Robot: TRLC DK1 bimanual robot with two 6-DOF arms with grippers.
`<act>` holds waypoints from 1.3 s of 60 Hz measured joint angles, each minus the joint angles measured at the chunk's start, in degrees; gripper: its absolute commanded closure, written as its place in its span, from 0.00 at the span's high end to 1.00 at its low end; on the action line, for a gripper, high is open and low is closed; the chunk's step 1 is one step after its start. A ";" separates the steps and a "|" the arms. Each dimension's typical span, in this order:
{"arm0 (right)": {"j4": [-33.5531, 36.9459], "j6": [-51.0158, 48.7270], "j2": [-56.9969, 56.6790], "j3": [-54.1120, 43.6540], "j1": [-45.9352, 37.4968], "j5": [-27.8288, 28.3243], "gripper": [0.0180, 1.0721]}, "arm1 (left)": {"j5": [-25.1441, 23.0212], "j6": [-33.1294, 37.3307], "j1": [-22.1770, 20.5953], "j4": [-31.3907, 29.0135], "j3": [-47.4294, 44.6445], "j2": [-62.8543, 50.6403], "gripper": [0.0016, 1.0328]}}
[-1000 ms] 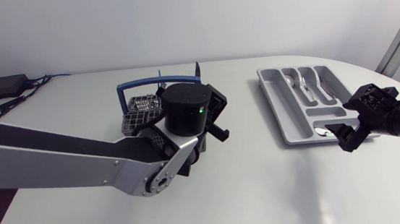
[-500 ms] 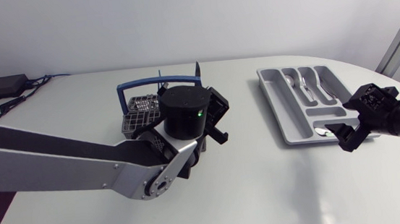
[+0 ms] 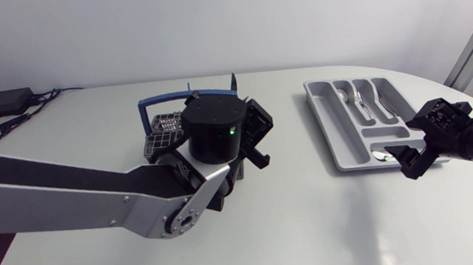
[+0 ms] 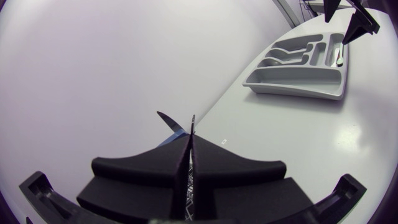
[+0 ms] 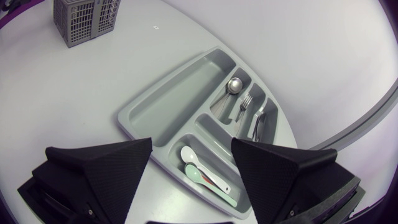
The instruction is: Unload the cutlery basket into the drawer organizer.
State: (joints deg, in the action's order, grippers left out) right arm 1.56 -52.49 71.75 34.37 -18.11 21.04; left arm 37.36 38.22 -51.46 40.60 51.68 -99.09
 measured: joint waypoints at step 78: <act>4.94 0.04 -7.32 -2.25 0.87 3.02 0.87 | -16.15 -0.92 1.27 -13.49 0.00 20.15 0.03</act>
State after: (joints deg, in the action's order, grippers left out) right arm 6.50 -52.45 64.42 32.12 -17.23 24.05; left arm 21.21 37.30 -50.19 27.11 51.68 -78.94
